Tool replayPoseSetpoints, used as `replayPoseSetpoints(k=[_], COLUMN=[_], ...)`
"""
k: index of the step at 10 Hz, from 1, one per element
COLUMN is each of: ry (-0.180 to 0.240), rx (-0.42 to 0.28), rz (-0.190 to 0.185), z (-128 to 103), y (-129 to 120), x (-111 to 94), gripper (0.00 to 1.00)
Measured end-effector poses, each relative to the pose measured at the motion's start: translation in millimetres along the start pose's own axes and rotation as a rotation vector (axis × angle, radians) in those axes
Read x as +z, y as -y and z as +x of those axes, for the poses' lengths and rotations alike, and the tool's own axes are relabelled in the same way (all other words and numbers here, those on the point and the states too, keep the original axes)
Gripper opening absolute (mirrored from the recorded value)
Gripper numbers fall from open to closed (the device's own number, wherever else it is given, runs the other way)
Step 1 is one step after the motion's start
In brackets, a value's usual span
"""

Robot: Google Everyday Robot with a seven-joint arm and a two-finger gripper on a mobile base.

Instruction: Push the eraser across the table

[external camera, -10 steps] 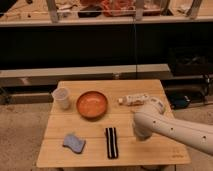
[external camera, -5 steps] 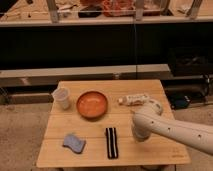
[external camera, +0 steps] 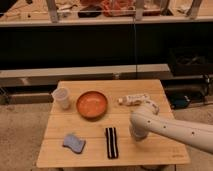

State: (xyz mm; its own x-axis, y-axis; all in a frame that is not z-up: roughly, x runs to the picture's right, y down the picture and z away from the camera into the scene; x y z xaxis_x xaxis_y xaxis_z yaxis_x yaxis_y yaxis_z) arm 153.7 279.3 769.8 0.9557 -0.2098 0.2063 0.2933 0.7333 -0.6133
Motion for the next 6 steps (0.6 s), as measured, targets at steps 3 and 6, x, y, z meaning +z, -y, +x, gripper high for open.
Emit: replayPoseSetpoints(k=[3,6], ry=[0.002,0.006], rx=[-0.010,-0.022], rz=[-0.007,-0.016], z=[-3.8,-9.4], y=[6.2,11.8], x=[8.8,17.4], gripper=[0.00,0.00])
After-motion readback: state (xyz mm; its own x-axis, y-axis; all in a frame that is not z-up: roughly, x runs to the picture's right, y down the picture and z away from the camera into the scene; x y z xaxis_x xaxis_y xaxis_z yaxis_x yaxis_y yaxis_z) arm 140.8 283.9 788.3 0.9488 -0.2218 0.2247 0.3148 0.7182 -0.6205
